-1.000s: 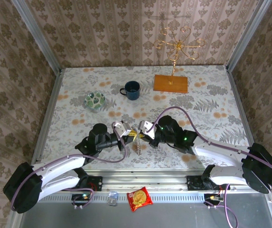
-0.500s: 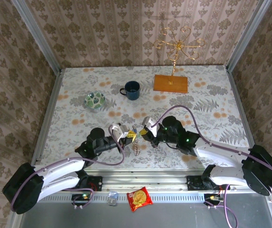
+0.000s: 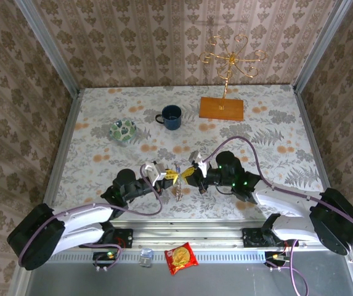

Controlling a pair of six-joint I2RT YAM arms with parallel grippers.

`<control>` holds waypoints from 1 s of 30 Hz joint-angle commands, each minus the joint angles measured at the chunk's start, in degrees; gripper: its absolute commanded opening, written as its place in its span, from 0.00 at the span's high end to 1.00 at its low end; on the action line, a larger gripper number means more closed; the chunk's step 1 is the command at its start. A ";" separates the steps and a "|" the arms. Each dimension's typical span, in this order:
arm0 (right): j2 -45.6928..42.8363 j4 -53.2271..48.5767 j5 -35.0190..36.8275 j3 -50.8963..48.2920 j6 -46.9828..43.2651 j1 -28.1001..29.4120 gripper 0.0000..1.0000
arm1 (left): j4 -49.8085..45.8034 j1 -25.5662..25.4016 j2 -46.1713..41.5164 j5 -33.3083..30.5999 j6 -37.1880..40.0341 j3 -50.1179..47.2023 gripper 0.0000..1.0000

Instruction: Put the keys on the keyring

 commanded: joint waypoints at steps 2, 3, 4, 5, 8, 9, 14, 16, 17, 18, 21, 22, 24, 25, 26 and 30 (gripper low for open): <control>0.75 4.22 -1.19 -1.29 2.06 -0.54 1.00 | 4.76 -0.65 1.01 0.99 -1.16 -0.03 1.00; 0.70 4.14 -0.62 -1.37 2.07 -0.56 1.00 | 4.75 -0.66 1.05 1.04 -1.06 -0.03 1.00; 0.60 4.09 -0.04 -1.45 1.99 -0.62 1.00 | 4.78 -0.65 1.06 1.04 -0.98 -0.06 1.00; 0.37 3.89 0.46 -1.61 1.81 -0.66 1.00 | 4.75 -0.66 1.06 0.95 -0.92 -0.01 1.00; -0.38 3.00 1.54 -1.81 1.21 -0.69 1.00 | 4.59 -0.70 0.97 0.86 -0.93 -0.04 1.00; -0.52 2.56 1.63 -1.81 1.02 -0.77 1.00 | 4.75 -0.74 0.97 0.86 -0.89 -0.03 1.00; -0.10 2.28 1.01 -1.42 0.97 -0.70 1.00 | 4.79 -0.76 1.06 0.78 -0.87 -0.05 1.00; 0.11 2.63 0.76 -1.30 1.06 -0.73 1.00 | 4.84 -0.83 1.06 0.78 -0.82 -0.01 1.00; 0.21 2.83 0.54 -1.21 1.02 -0.73 1.00 | 4.84 -0.82 1.06 0.78 -0.88 -0.03 1.00; 0.30 2.77 0.56 -1.18 1.13 -0.74 1.00 | 4.84 -0.82 1.03 0.78 -0.84 0.01 1.00; 0.53 3.10 0.66 -1.03 1.18 -0.68 1.00 | 4.84 -0.92 1.06 0.78 -0.84 0.01 1.00; 0.64 3.33 0.67 -1.02 1.30 -0.76 1.00 | 4.84 -0.91 1.14 0.80 -0.76 0.06 1.00; 0.87 3.75 0.48 -0.98 1.52 -0.68 1.00 | 5.03 -0.92 1.14 0.78 -0.75 0.10 1.00; 0.97 3.84 0.40 -0.93 1.59 -0.69 1.00 | 5.07 -0.97 1.18 0.78 -0.81 0.04 1.00; 1.07 4.06 0.30 -0.93 1.63 -0.64 1.00 | 5.03 -0.94 1.23 0.82 -0.71 0.10 1.00; 1.54 4.52 0.12 -0.67 1.85 -0.64 1.00 | 5.19 -1.09 1.32 0.86 -0.79 0.08 1.00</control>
